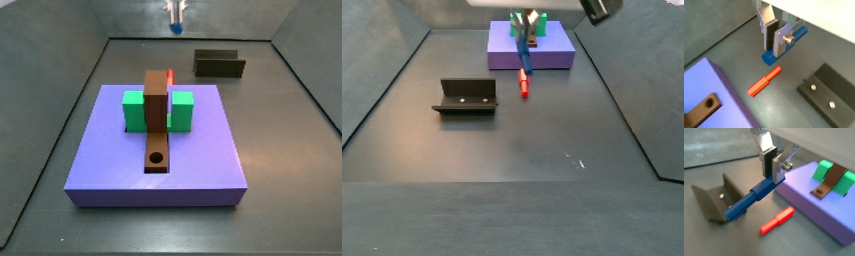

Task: Pick up the blue object. Move up. Place the blue object on the fixture. Regrasp the blue object. Move to above the board. Insert the blue object.
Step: Place the blue object on the fixture.

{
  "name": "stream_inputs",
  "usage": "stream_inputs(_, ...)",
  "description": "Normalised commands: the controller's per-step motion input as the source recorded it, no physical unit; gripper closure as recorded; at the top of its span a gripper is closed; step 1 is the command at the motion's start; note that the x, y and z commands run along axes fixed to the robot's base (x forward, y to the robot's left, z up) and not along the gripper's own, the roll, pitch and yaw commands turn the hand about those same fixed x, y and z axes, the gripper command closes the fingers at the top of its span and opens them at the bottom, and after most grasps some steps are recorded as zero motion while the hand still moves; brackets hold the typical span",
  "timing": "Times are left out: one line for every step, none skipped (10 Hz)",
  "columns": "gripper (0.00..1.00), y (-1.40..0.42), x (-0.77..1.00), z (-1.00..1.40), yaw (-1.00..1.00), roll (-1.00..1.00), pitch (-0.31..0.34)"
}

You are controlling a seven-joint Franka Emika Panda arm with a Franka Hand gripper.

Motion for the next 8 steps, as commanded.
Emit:
stream_inputs(1.00, 0.00, 0.84, 0.35, -0.34, -0.89, 0.089)
stream_inputs(1.00, 0.01, 0.83, 0.24, -0.33, -0.81, 0.097)
stream_inputs(1.00, 0.09, 0.80, 0.00, -0.33, -0.73, 0.086)
stream_inputs(1.00, 0.13, 0.78, -0.01, -0.31, -0.70, 0.100)
stream_inputs(1.00, 0.13, 0.82, -0.09, -0.31, -0.61, 0.117)
stream_inputs(1.00, 0.13, 0.85, -0.11, -0.31, -0.57, 0.123)
stream_inputs(1.00, 0.16, 0.87, -0.10, -0.29, -0.45, 0.151)
stream_inputs(1.00, 0.29, 0.89, -0.28, -0.20, -0.29, 0.211)
